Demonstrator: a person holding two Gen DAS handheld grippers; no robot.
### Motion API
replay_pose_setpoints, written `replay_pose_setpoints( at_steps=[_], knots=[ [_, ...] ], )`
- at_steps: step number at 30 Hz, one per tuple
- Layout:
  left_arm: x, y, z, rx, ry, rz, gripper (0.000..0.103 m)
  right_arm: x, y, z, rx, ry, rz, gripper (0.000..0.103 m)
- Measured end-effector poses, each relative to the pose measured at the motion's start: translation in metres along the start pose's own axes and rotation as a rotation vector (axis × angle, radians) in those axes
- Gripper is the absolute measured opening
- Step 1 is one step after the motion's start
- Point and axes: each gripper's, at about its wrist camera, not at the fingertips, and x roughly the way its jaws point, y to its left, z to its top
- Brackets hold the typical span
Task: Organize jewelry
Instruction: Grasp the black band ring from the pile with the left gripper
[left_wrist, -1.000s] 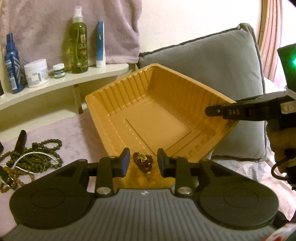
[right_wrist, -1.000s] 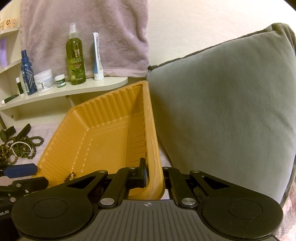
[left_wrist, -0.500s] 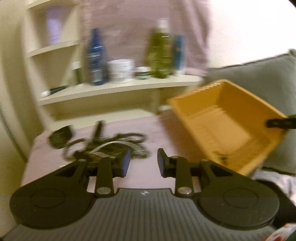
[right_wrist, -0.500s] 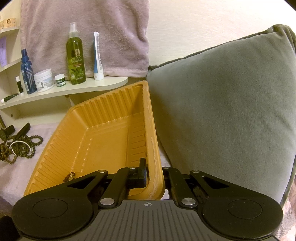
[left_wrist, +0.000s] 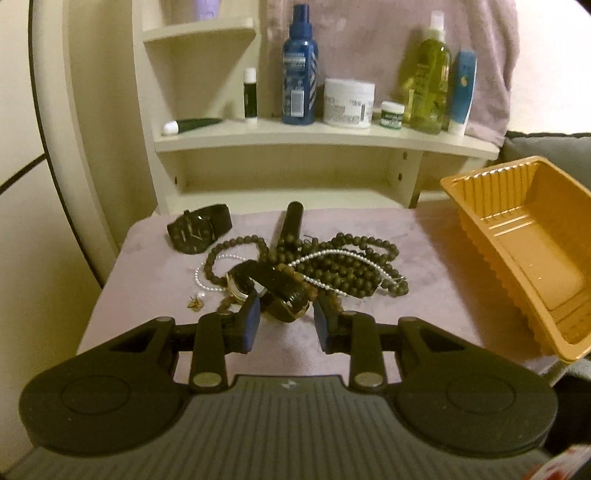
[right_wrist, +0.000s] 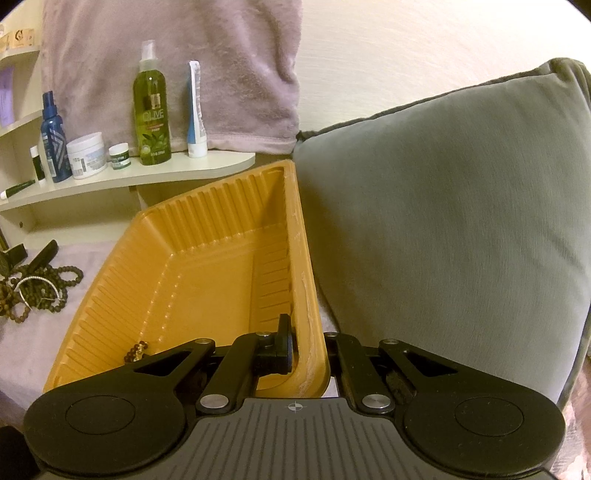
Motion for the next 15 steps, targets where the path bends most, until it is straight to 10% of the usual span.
replay_pose_setpoints(
  at_steps=[15],
  knots=[
    [0.016, 0.002, -0.005, 0.014, -0.001, 0.086, 0.03, 0.001, 0.0, 0.0, -0.001, 0.0, -0.001, 0.005]
  ],
)
